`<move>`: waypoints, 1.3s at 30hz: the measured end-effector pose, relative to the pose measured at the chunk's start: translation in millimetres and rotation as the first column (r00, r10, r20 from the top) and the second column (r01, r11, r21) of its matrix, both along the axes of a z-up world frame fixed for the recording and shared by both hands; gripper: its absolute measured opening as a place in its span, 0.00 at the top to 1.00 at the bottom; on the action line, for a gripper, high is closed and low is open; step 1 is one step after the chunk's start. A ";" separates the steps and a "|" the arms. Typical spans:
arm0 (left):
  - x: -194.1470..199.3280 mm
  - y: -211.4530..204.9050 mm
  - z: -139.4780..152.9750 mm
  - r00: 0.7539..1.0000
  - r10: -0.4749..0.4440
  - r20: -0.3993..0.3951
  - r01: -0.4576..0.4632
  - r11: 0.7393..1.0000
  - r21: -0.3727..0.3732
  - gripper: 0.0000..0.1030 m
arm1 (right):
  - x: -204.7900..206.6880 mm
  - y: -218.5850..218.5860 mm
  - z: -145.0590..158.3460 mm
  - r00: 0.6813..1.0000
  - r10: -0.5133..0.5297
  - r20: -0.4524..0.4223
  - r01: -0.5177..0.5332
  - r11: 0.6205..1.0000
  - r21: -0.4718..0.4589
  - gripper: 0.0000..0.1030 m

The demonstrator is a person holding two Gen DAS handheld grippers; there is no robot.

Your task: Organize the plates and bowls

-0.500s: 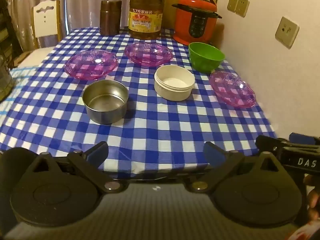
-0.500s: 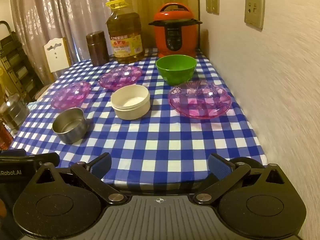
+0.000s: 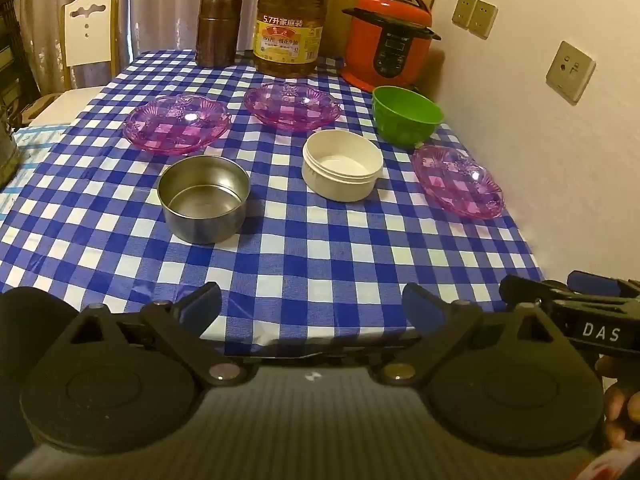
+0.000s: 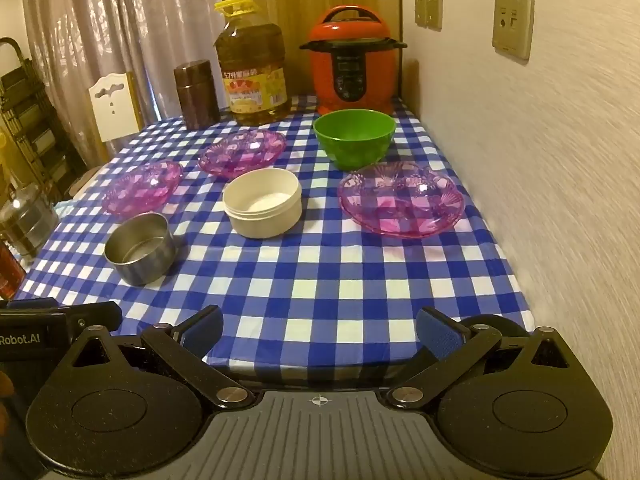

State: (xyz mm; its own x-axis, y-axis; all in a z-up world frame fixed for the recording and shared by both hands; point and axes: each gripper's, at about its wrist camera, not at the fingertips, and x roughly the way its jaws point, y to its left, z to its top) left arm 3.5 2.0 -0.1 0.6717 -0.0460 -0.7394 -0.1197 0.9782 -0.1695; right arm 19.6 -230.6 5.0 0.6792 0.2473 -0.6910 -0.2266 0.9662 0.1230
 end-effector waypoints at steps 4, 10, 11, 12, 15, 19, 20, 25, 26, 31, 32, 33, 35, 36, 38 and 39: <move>-1.9 0.6 0.3 1.000 -0.006 0.005 0.006 1.000 0.002 0.07 | 4.4 -0.3 -1.2 1.000 -0.003 0.002 0.003 1.000 0.000 0.01; -2.1 0.5 0.8 1.000 -0.008 0.006 0.008 1.000 0.005 0.07 | 3.7 1.0 -0.7 1.000 -0.001 0.004 0.001 1.000 -0.002 0.01; -2.2 0.6 0.8 1.000 -0.007 0.005 0.007 1.000 0.004 0.07 | 4.1 0.6 -0.8 1.000 0.000 0.003 0.000 1.000 -0.002 0.01; -1.9 0.9 1.2 1.000 -0.007 0.004 0.007 1.000 0.002 0.07 | 3.8 0.9 -0.9 1.000 -0.001 0.004 0.001 1.000 -0.002 0.01; -2.2 1.1 0.7 1.000 -0.008 0.006 0.008 1.000 0.005 0.07 | 3.6 0.9 -1.1 1.000 -0.001 0.005 0.001 1.000 -0.003 0.01; -2.2 1.4 1.0 1.000 -0.008 0.007 0.008 1.000 0.005 0.07 | 3.5 1.0 -0.9 1.000 -0.002 0.004 0.002 1.000 -0.004 0.01; -1.9 1.4 1.3 1.000 -0.009 0.007 0.009 1.000 0.006 0.07 | 3.5 0.9 -0.7 1.000 -0.002 0.005 0.002 1.000 -0.004 0.01; -2.2 1.3 0.9 1.000 -0.006 0.006 0.006 1.000 0.003 0.07 | 4.1 1.1 -0.4 1.000 -0.001 0.005 0.001 1.000 -0.002 0.01; -2.0 1.4 1.0 1.000 -0.005 0.005 0.005 1.000 0.003 0.07 | 4.3 1.2 -0.5 1.000 0.000 0.005 0.000 1.000 -0.003 0.01; -1.9 1.2 1.0 1.000 -0.007 0.005 0.007 1.000 0.003 0.07 | 4.3 1.5 -0.2 1.000 -0.001 0.004 0.001 1.000 -0.003 0.01; -1.8 1.2 1.1 1.000 -0.007 0.005 0.007 1.000 0.003 0.07 | 4.0 1.9 -0.4 1.000 -0.001 0.005 0.001 1.000 -0.004 0.01; -1.9 1.2 0.9 1.000 -0.005 0.005 0.005 1.000 0.002 0.08 | 4.0 1.8 -0.4 1.000 -0.001 0.006 0.001 1.000 -0.004 0.01; -1.6 0.8 0.9 1.000 -0.006 0.004 0.006 1.000 0.001 0.08 | 4.2 1.9 -0.6 1.000 0.000 0.005 0.000 1.000 -0.003 0.01; -1.4 0.6 1.1 1.000 -0.007 0.004 0.007 1.000 0.001 0.08 | 4.2 1.9 -0.6 1.000 0.000 0.005 0.000 1.000 -0.004 0.01; -1.0 -0.5 0.7 1.000 -0.007 0.003 0.007 1.000 0.002 0.08 | 4.2 1.9 -0.6 1.000 -0.001 0.005 0.001 1.000 -0.004 0.01; -0.9 -0.6 0.6 1.000 -0.007 0.003 0.007 1.000 0.002 0.07 | 4.3 1.8 -0.8 1.000 -0.001 0.005 0.001 1.000 -0.004 0.01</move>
